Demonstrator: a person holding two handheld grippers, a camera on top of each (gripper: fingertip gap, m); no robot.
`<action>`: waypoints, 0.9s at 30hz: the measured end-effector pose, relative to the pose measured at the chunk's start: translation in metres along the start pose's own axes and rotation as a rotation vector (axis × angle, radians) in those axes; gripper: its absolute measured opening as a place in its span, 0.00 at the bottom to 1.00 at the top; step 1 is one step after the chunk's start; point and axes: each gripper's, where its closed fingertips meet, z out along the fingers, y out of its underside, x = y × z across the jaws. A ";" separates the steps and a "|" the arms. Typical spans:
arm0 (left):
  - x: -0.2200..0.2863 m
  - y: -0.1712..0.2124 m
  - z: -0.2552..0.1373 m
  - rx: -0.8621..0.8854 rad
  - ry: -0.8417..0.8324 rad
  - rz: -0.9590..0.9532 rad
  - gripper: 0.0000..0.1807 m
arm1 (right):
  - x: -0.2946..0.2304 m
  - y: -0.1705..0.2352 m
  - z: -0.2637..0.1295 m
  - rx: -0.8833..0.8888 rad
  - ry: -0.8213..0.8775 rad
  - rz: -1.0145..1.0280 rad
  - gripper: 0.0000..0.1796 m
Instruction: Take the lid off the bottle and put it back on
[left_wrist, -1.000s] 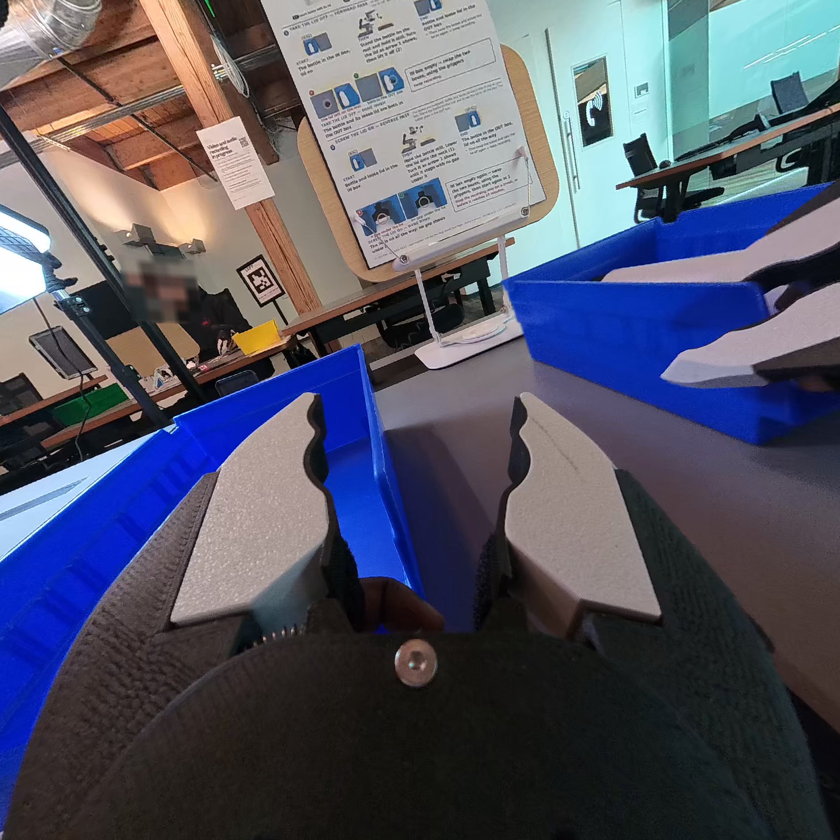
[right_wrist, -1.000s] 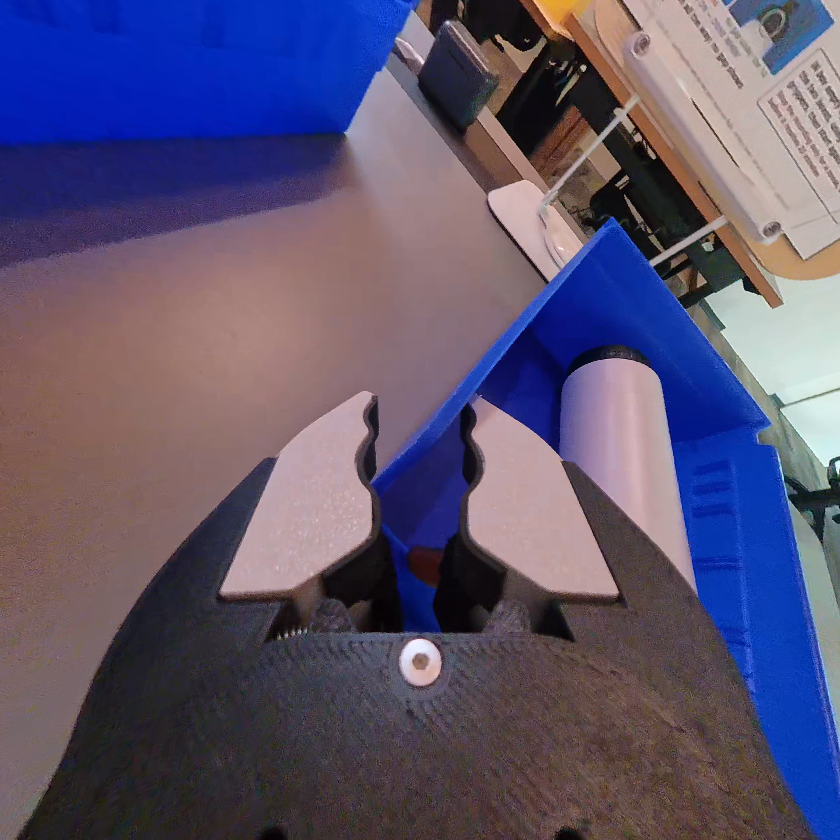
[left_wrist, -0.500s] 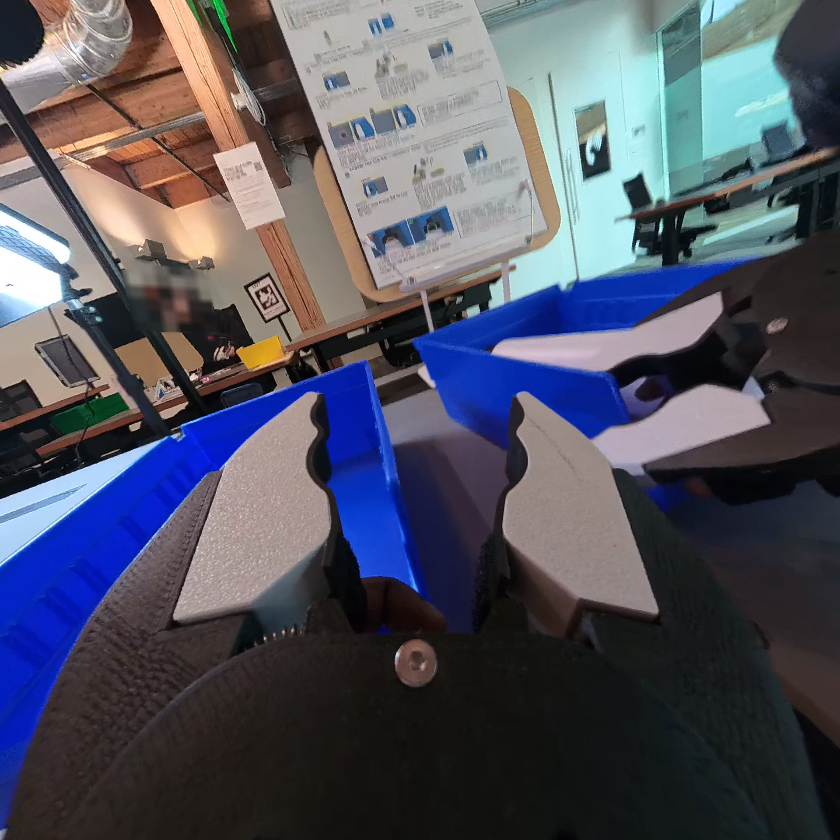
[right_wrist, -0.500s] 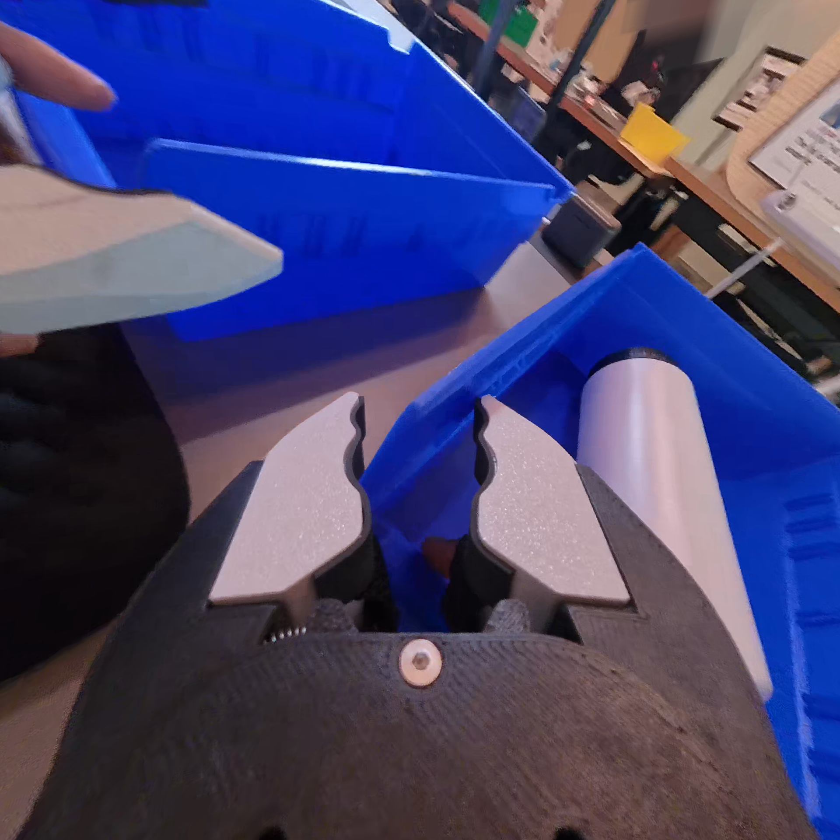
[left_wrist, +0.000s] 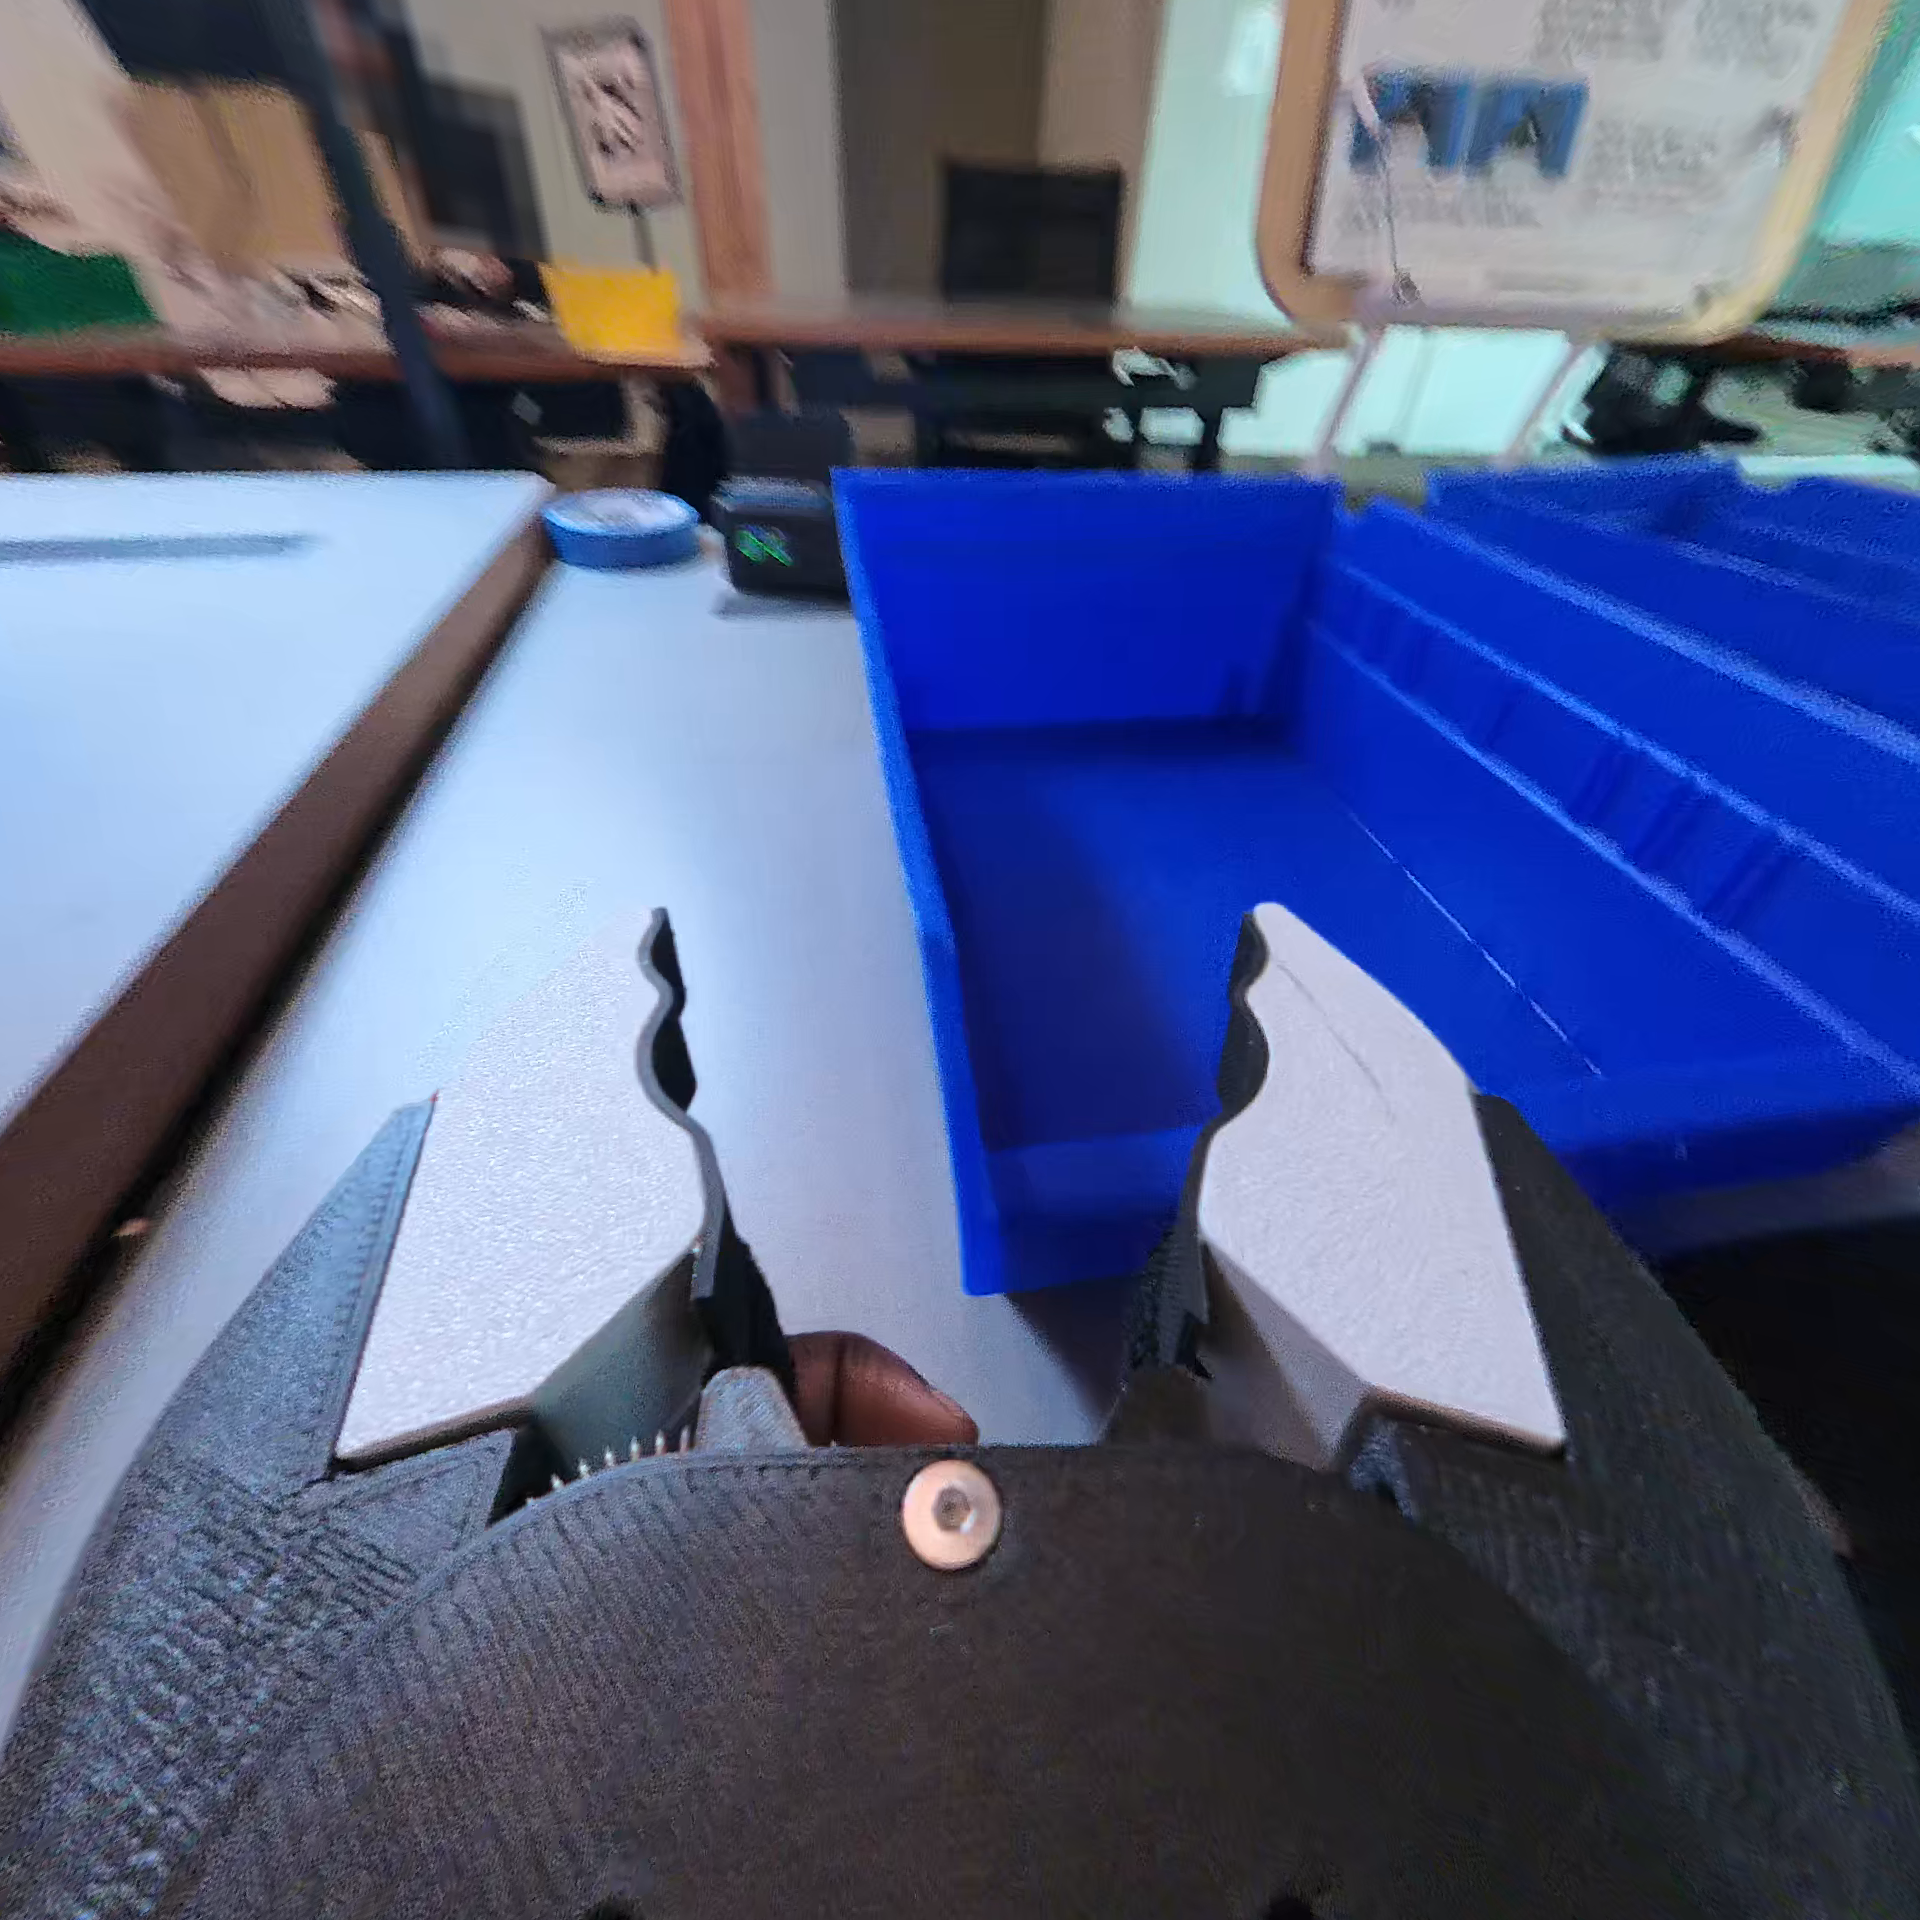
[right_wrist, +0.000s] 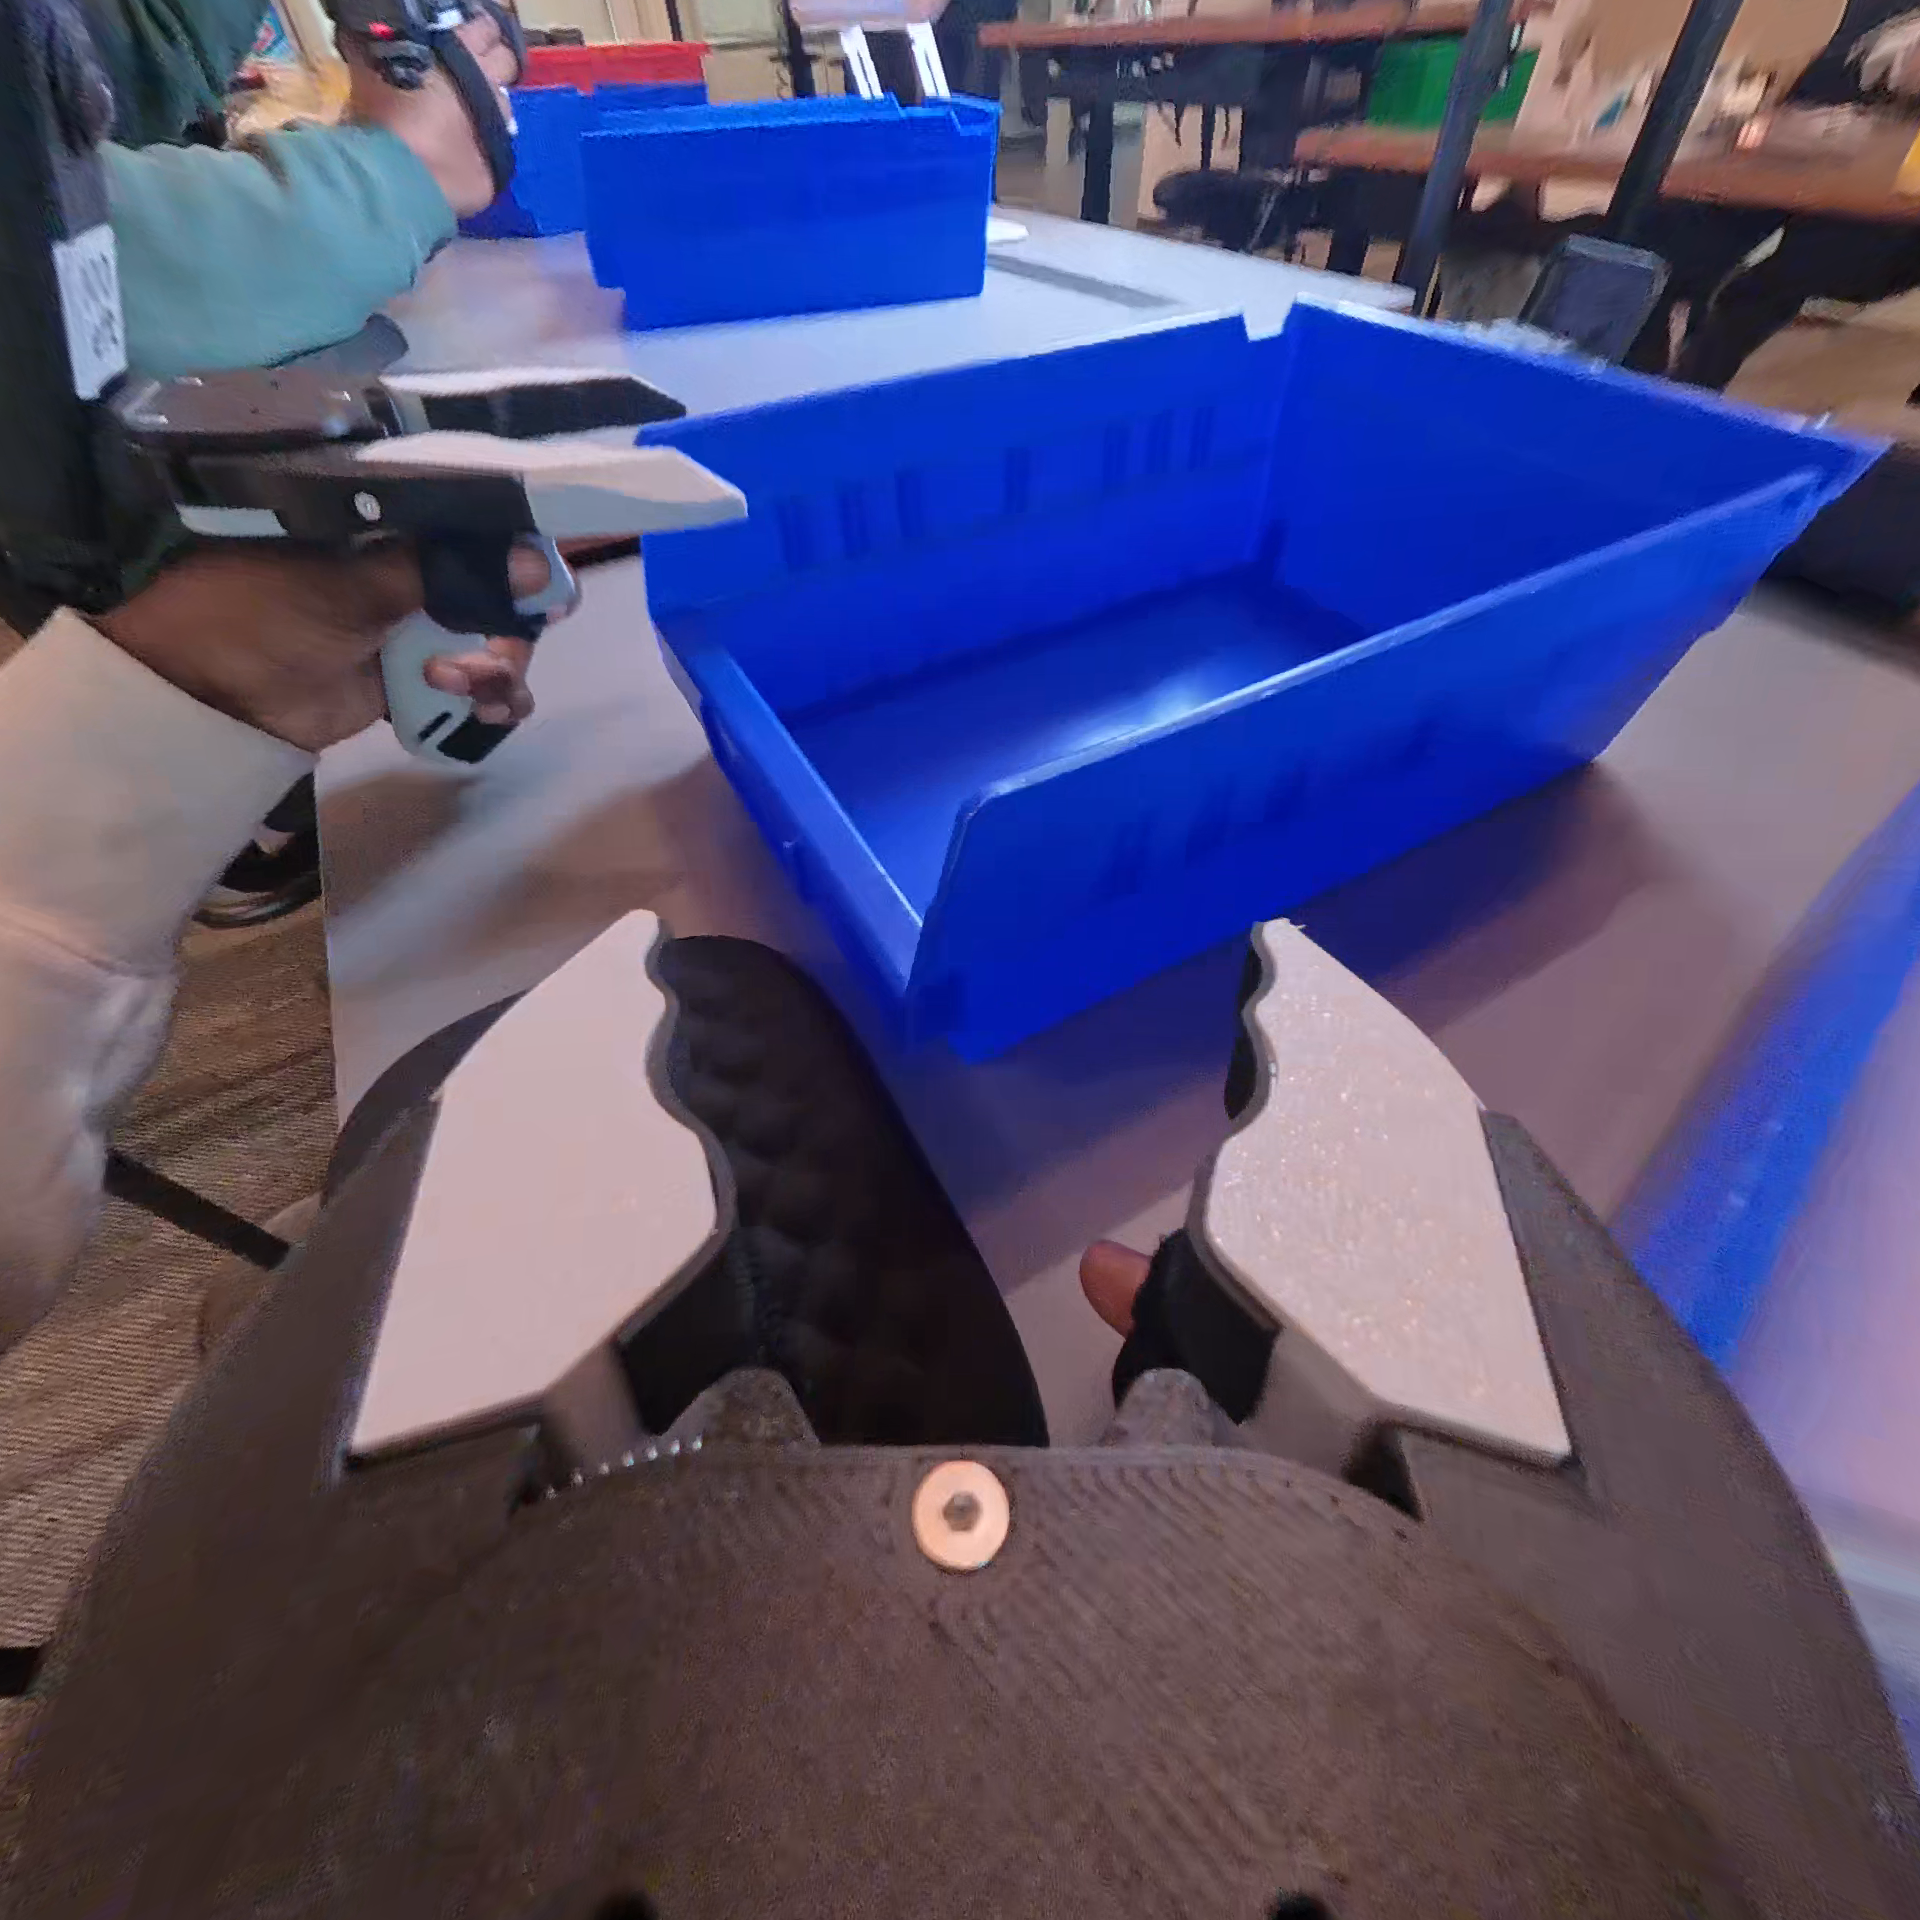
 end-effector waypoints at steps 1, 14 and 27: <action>0.007 0.009 0.006 -0.044 0.056 0.009 0.51 | 0.002 0.003 0.006 -0.021 -0.001 0.030 0.56; 0.038 0.008 -0.010 -0.010 -0.231 0.115 0.03 | 0.049 0.025 0.019 -0.194 0.253 -0.047 0.15; 0.121 -0.116 -0.036 0.306 -0.219 0.208 0.05 | 0.078 -0.078 -0.078 0.031 0.517 -0.333 0.10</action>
